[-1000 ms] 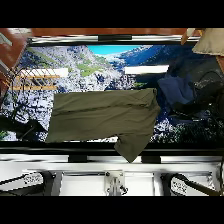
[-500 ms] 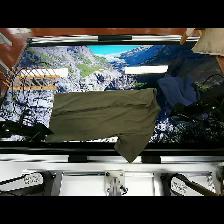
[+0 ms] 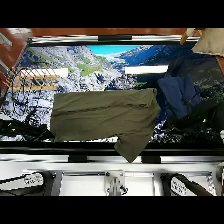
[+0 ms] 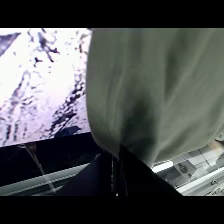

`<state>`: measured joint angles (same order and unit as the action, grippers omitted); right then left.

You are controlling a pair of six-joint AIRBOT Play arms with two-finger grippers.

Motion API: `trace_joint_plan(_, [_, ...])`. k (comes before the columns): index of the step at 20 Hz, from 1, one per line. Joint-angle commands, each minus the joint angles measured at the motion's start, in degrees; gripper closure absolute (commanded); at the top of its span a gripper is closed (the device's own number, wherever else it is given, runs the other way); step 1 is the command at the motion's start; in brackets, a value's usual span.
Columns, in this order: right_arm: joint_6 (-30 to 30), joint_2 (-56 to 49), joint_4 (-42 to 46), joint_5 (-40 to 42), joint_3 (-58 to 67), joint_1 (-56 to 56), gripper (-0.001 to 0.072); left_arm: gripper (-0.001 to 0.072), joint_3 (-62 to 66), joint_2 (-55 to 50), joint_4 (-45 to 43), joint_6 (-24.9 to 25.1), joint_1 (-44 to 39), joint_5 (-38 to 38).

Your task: Fold the shirts.

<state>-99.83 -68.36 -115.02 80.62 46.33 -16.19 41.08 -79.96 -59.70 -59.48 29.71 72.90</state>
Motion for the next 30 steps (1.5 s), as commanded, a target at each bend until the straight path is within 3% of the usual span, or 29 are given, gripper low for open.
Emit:
trace_joint_plan(1, [-3.8,3.1,-8.8,-4.4,-13.2,0.3,0.0164,0.0677,0.1,0.2,0.2,0.5,-0.1,1.0])
trace_joint_plan(11, [-3.3,2.4,-16.4,-14.8,-18.6,0.7,0.0166,0.0677,0.1,0.2,0.9,0.5,-0.1,1.0])
trace_joint_plan(16, [-3.3,-3.8,-16.5,-17.8,-18.5,13.9,0.0170,0.0677,0.1,0.2,0.9,0.5,-0.1,1.3])
trace_joint_plan(19, [-0.9,-4.2,-16.5,-21.1,-18.2,16.7,0.0579,0.0677,0.4,0.2,0.8,0.5,-0.1,1.2])
trace_joint_plan(20, [-0.9,-4.0,-16.1,-20.8,-17.4,16.5,0.0653,0.0677,0.9,0.2,0.8,0.5,-0.1,1.2])
trace_joint_plan(26, [-2.0,3.0,-10.2,-17.3,-2.7,16.5,0.0654,0.0678,11.9,0.2,4.0,2.0,-0.2,4.2])
trace_joint_plan(30, [-0.6,-1.2,-7.8,-23.6,9.9,16.5,0.0654,0.0678,18.9,0.1,12.3,2.0,-2.1,1.0])
